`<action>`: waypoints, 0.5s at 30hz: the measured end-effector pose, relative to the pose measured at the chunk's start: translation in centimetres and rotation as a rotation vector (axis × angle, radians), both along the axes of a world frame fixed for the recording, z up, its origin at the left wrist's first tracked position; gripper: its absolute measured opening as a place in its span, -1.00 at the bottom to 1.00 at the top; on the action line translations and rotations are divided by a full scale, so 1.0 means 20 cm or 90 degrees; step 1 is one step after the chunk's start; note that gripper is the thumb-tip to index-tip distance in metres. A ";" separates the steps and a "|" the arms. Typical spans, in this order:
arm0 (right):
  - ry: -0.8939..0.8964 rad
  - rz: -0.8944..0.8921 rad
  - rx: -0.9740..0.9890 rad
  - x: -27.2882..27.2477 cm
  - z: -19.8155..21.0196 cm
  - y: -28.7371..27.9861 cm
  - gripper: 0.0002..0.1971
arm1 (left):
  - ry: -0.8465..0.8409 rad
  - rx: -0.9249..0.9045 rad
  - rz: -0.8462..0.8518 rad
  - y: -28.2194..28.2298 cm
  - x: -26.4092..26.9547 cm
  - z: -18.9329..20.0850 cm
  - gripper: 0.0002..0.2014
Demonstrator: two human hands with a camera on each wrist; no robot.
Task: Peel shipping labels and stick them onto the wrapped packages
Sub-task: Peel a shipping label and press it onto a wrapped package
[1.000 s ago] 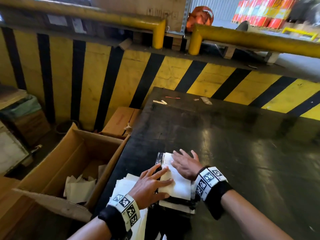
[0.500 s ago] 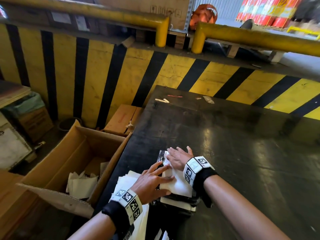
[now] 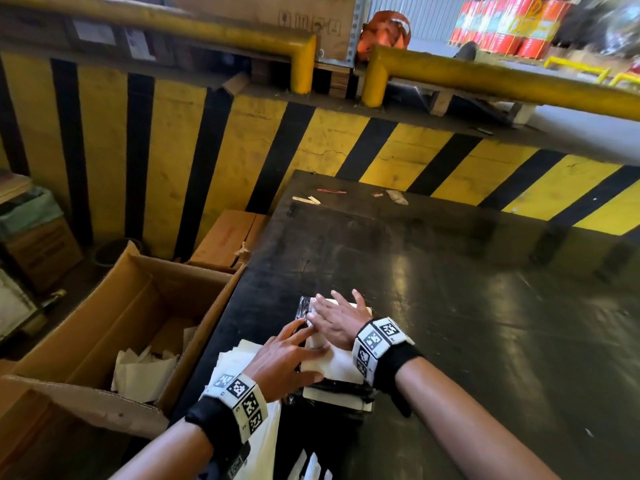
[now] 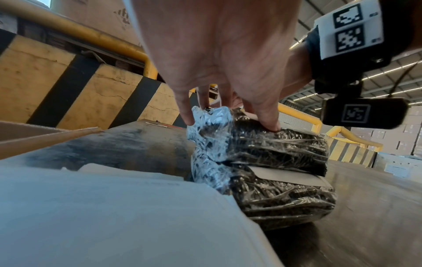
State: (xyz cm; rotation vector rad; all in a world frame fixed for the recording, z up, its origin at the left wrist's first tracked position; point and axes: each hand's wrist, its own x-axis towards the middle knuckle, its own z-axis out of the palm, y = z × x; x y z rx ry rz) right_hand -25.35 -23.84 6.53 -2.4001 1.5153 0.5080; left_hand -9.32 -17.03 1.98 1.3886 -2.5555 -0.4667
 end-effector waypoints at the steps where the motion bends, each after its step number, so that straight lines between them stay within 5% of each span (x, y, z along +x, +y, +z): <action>1: -0.007 -0.003 0.000 -0.03 0.00 0.02 -0.44 | -0.014 0.010 0.002 0.00 0.00 0.01 -0.52; 4: -0.005 0.000 -0.006 -0.16 -0.02 0.13 -0.37 | -0.035 0.052 0.011 0.00 0.00 0.03 -0.49; 8: -0.004 0.004 -0.045 -0.31 -0.05 0.25 0.06 | -0.023 0.071 0.012 -0.01 0.00 0.03 -0.47; 11: 0.036 0.013 -0.068 -0.34 -0.04 0.28 0.12 | -0.022 0.071 0.015 0.00 -0.01 0.04 -0.47; 15: 0.009 -0.038 -0.108 -0.24 0.03 0.30 -0.37 | -0.027 0.071 0.017 0.00 -0.01 0.04 -0.48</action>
